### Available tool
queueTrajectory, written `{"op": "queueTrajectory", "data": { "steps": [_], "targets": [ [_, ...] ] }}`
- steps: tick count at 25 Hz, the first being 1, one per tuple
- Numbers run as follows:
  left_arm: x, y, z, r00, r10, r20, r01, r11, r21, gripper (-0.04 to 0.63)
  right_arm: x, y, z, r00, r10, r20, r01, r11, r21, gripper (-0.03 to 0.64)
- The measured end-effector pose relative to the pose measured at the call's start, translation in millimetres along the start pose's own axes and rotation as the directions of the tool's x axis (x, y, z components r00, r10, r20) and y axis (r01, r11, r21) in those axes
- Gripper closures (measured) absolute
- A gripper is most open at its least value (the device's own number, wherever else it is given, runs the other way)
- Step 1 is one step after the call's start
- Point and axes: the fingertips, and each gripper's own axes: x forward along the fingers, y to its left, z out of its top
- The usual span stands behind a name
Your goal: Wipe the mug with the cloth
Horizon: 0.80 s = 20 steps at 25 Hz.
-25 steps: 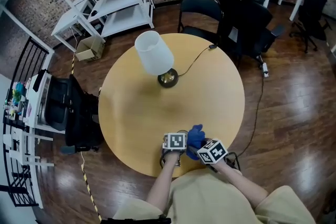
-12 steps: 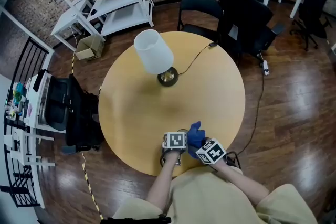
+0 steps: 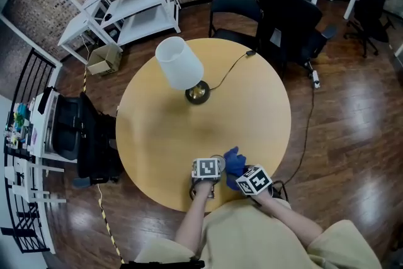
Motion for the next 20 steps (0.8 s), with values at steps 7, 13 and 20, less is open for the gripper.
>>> {"op": "queueTrajectory", "data": {
  "steps": [7, 13, 20],
  "targets": [
    [-2.3, 0.6, -0.4, 1.0, -0.011, -0.006, 0.011, 1.0, -0.005, 0.563, 3.1, -13.8, -12.3, 1.0, -0.019, -0.02, 0.021, 0.996, 0.086, 0.546],
    [2.3, 1.1, -4.7, 0.998, -0.066, -0.018, 0.066, 0.997, -0.036, 0.563, 11.8, -19.2, -17.6, 1.0, 0.01, -0.008, -0.009, 0.988, 0.152, 0.546],
    [2.7, 9.3, -5.6, 0.991, -0.133, -0.008, 0.133, 0.989, -0.064, 0.565, 22.0, -21.2, -18.1, 1.0, 0.026, -0.009, -0.024, 0.985, 0.169, 0.546]
  ]
}}
